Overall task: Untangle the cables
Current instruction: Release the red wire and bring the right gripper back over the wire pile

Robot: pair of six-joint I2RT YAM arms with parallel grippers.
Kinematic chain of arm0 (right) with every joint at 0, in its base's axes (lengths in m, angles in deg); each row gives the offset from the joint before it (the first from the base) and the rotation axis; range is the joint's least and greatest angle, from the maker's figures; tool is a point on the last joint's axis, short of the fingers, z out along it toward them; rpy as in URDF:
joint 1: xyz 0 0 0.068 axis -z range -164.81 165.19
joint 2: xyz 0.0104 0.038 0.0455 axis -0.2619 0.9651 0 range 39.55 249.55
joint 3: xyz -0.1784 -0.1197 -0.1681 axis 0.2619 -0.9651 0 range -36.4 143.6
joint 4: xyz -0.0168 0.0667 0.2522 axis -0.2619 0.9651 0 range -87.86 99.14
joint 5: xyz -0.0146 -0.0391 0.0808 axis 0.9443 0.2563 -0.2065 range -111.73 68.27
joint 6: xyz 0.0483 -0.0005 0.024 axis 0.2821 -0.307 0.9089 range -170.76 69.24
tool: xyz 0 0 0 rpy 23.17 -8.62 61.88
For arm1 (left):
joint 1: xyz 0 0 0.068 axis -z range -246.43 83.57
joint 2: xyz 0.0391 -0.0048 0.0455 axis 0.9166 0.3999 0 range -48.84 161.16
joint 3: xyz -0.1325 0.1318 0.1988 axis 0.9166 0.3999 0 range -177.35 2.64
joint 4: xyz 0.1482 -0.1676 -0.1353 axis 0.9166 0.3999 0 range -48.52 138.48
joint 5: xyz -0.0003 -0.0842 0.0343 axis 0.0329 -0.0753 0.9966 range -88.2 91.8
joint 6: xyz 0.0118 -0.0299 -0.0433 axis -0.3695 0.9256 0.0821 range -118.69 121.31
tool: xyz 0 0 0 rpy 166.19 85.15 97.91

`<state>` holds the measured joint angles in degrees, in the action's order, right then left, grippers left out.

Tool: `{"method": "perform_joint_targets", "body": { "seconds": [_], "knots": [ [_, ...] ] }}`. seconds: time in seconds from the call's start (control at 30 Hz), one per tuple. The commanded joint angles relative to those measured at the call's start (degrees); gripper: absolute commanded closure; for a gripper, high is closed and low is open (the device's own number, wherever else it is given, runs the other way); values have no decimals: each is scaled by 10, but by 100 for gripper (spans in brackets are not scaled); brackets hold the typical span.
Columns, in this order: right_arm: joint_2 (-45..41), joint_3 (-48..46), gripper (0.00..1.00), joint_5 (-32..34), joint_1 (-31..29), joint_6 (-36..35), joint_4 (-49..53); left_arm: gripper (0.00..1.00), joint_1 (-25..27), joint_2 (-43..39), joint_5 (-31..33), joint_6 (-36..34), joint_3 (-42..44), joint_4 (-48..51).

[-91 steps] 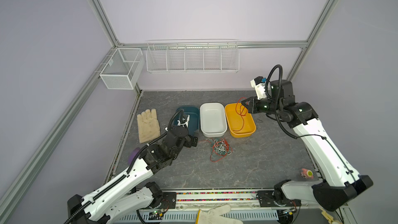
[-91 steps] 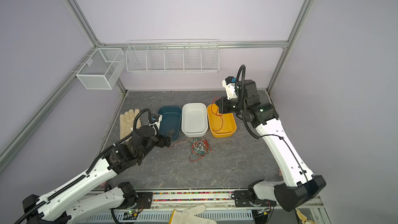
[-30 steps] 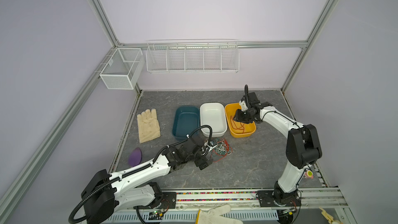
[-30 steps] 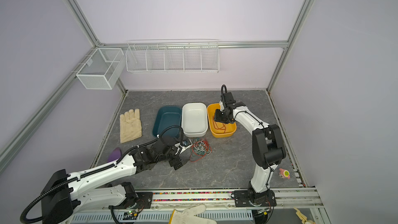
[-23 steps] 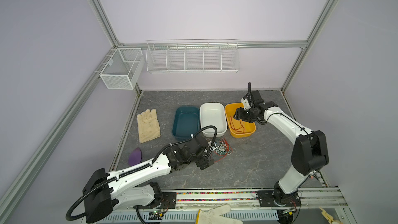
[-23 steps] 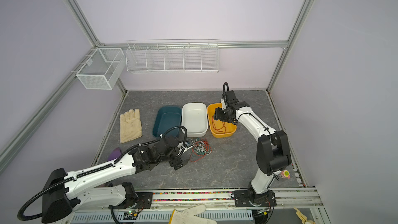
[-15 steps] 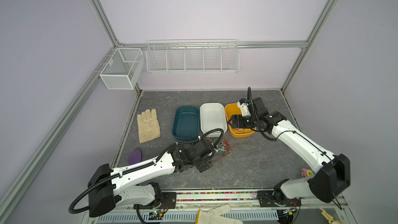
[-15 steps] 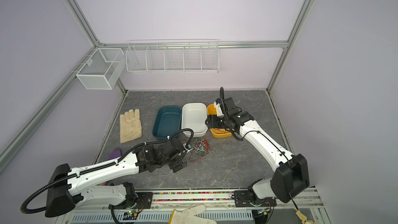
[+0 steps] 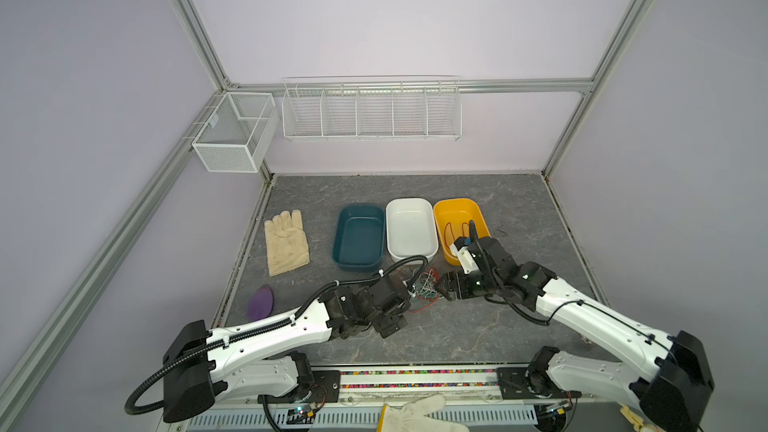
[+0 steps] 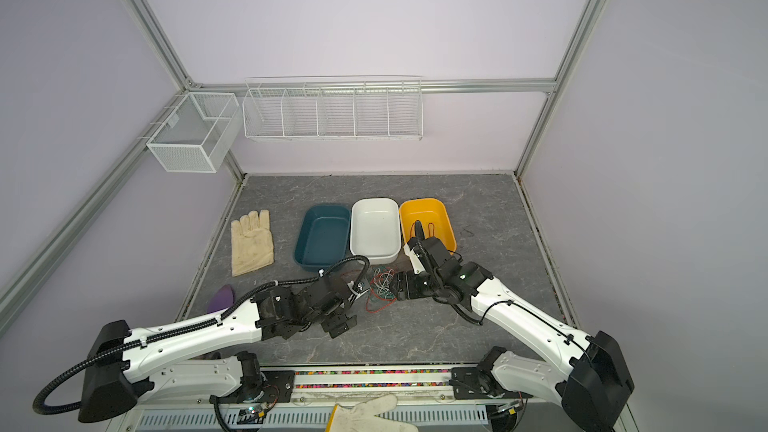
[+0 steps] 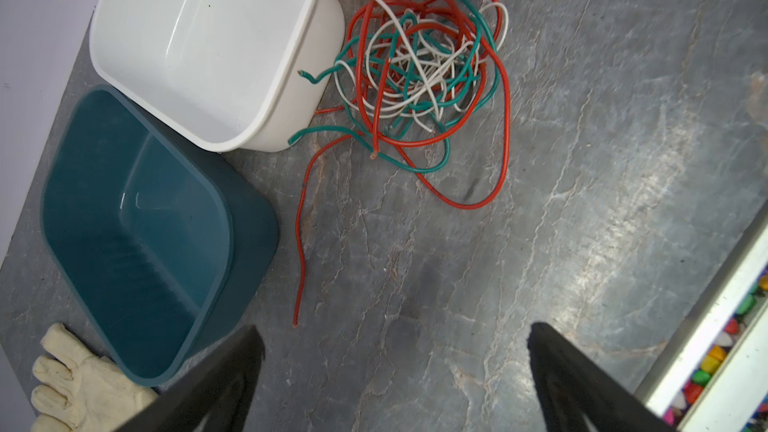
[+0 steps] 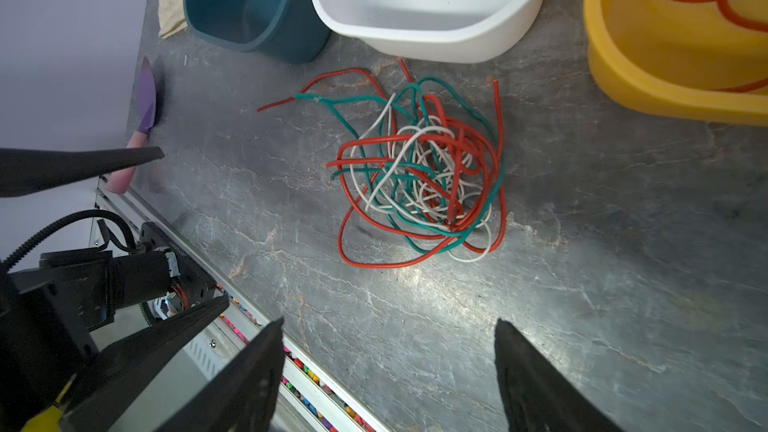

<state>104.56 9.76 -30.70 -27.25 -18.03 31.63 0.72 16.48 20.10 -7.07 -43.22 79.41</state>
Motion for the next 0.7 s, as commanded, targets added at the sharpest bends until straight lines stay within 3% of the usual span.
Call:
{"method": "perform_joint_targets", "body": {
  "seconds": [0.0,0.33,0.5,0.67],
  "knots": [
    [12,-12,24,2,-12,41,-48,1,2,-32,20,-5,9,-11],
    [74,16,32,74,-48,117,-80,1,10,-90,72,-12,33,-33],
    [88,11,45,94,-50,147,-110,1,21,-74,101,-14,28,-24],
    [119,32,51,96,-57,150,-117,1,22,-84,111,-15,30,-27]
  ]
}}
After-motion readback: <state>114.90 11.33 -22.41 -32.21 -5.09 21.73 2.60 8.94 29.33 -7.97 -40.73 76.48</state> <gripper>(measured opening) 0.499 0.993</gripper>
